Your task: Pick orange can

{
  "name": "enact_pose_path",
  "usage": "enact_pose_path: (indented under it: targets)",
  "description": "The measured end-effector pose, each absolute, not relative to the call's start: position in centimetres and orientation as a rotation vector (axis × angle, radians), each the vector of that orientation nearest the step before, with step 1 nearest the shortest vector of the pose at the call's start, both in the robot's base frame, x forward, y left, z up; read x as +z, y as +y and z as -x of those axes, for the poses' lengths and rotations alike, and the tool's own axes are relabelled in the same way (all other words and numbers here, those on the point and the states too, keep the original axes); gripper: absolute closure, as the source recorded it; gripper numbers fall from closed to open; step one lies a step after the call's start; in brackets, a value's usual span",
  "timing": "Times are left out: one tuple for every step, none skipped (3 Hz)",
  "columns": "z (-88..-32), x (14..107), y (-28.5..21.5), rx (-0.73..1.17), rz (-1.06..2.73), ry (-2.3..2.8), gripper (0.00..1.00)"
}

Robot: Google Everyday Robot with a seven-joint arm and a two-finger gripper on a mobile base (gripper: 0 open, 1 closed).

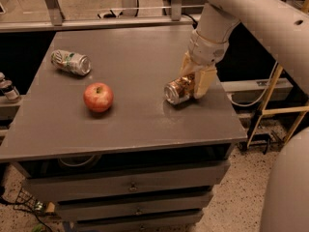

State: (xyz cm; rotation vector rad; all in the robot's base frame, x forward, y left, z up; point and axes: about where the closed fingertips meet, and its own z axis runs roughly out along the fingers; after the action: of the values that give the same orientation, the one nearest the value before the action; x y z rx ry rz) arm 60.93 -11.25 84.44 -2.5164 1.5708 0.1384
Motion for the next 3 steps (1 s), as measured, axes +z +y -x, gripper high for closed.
enact_pose_path:
  targets:
    - [-60.8,84.3,-10.6,0.155,2.519,1.556,0.71]
    - [-61.0,86.2,-10.2,0.136,2.49,1.537,0.93]
    - [-62.0,89.5,-10.3,0.09,2.431,1.536,1.0]
